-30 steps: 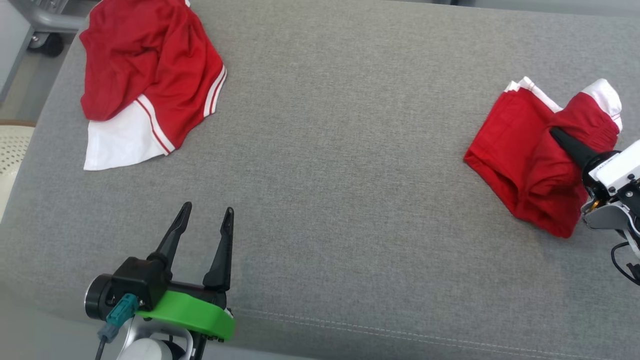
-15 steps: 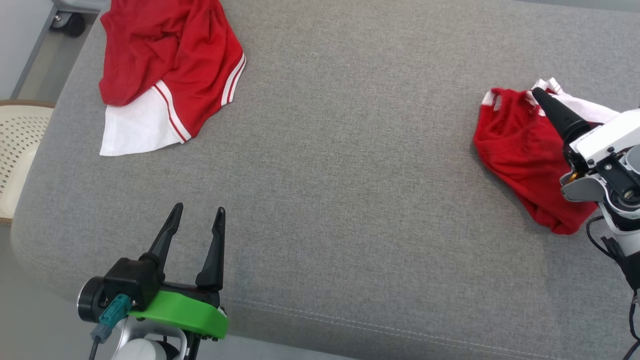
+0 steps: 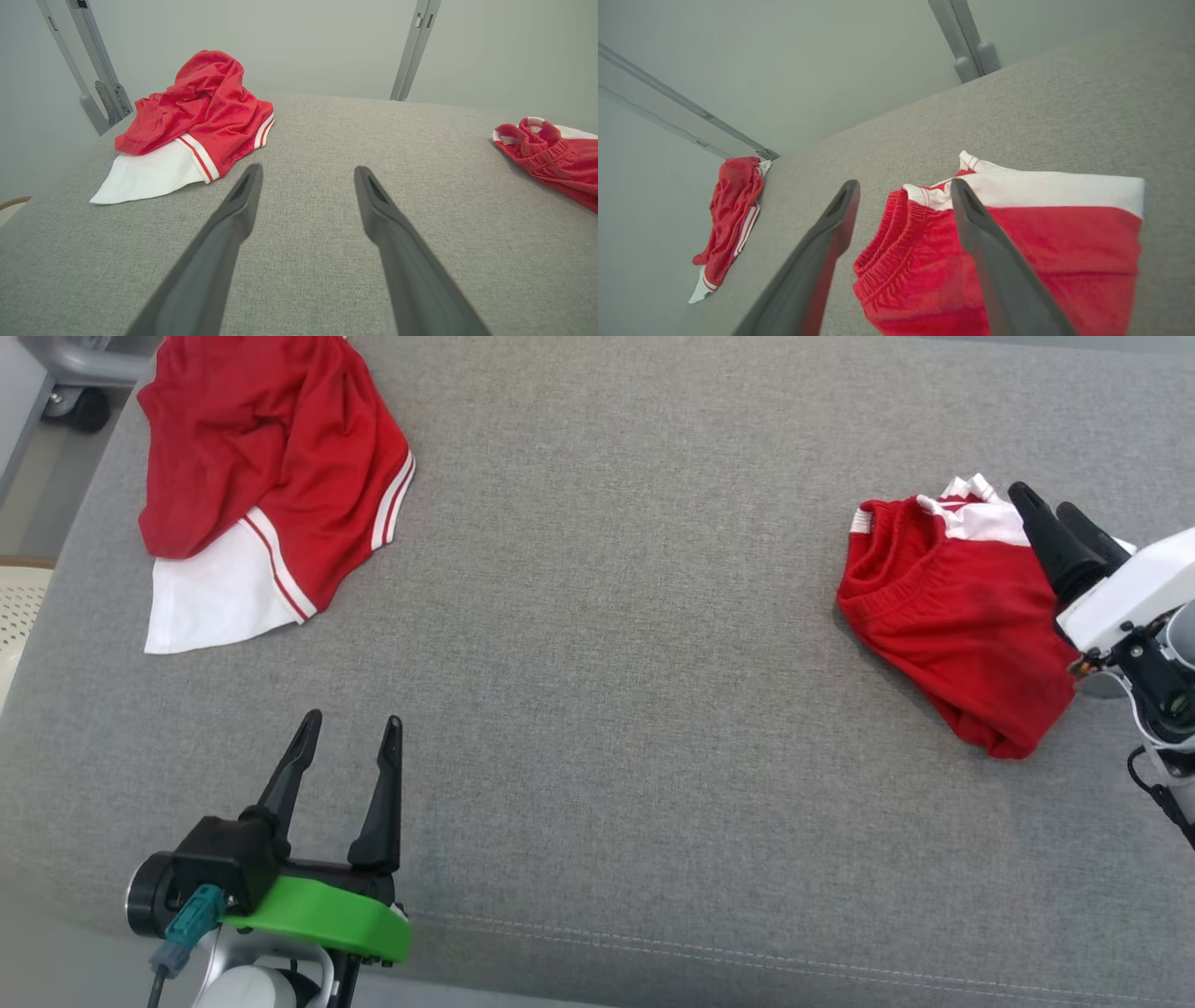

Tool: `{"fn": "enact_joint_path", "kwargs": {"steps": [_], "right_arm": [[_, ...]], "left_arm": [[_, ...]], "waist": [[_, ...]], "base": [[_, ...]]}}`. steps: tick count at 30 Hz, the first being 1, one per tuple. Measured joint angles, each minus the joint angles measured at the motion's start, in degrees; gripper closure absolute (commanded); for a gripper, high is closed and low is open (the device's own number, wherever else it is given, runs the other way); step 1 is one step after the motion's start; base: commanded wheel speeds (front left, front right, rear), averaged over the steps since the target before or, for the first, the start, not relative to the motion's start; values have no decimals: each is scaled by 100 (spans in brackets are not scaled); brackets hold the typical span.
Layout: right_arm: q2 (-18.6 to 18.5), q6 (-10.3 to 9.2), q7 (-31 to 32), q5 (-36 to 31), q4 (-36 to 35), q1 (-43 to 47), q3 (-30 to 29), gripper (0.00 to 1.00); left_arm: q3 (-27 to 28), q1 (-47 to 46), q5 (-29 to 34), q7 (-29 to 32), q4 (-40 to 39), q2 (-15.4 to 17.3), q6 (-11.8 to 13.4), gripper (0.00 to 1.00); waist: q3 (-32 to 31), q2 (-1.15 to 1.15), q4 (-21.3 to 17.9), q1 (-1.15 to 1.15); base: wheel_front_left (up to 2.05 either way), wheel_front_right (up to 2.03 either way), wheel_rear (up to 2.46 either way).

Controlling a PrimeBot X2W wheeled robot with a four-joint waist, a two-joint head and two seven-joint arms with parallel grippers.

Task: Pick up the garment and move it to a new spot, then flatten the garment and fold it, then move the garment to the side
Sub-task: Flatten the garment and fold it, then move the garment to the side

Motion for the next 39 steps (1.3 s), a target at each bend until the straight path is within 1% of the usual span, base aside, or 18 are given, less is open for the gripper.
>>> {"fn": "enact_joint_path", "kwargs": {"steps": [2, 4, 8, 13, 16, 19, 22, 26, 29, 33, 35, 36, 37, 39], "right_arm": [[-79, 9, -52, -116, -15, 122, 64, 0], [-67, 8, -85, -142, -11, 333, 105, 0], [44, -8, -124, 89, 49, 763, 0, 0], [77, -43, -198, 349, 264, 1118, -205, 0], [163, -49, -253, 522, 383, 1215, -345, 0], [328, -46, -255, 776, 408, 1218, -471, 0], [454, -19, -296, 881, 467, 1218, -531, 0], [478, -22, -297, 987, 623, 1217, -582, 0], [492, 25, -269, 1059, 681, 1209, -599, 0], [735, 197, -53, 1361, 702, 1084, -597, 0], [782, 220, 74, 1441, 714, 978, -559, 0], [762, 219, 130, 1437, 736, 928, -527, 39], [720, 219, 188, 1415, 761, 889, -491, 100], [580, 219, 333, 1354, 811, 821, -404, 100]], "left_arm": [[43, 44, 0, -1, 0, 0, 0, 0], [68, 91, 0, -5, 4, 0, -1, 0], [94, 189, 0, -5, -35, 9, 0, 0], [78, 194, 4, 3, -107, 49, 0, 0], [54, 194, 20, 13, -140, 71, 0, 0], [19, 193, 37, 60, -176, 97, 0, 0], [-16, 183, 77, 91, -202, 114, -1, 0], [-58, 170, 77, 137, -227, 116, -1, 0], [-56, 165, 77, 147, -233, 116, -1, 0], [-25, 164, 77, 153, -234, 116, -1, 0], [-30, 164, 77, 153, -234, 114, -1, 0], [-35, 162, 77, 154, -234, 114, -1, 0], [-42, 159, 77, 154, -234, 111, -1, 0], [-47, 148, 77, 155, -235, 109, -1, 0]], "waist": [[-37, 0, -64, 0], [-77, 0, -136, 0], [-142, 0, -295, 0], [-143, 0, -460, 0], [-88, 0, -494, 0], [-32, 0, -495, 0], [20, 0, -465, 0], [76, 0, -390, 0], [105, 0, -345, 0], [163, 0, -284, 0], [179, 0, -268, 0], [186, 0, -261, 0], [193, 0, -255, 0], [205, 0, -244, 0]], "base": [[0, 0, 0], [0, 0, 0], [0, 0, 0], [0, 0, 0], [0, 0, 0], [0, 0, 0], [0, 0, 0], [0, 0, 0], [0, 0, 0], [0, 0, 0], [0, 0, 0], [0, 0, 0], [0, 0, 0], [0, 0, 0]]}}
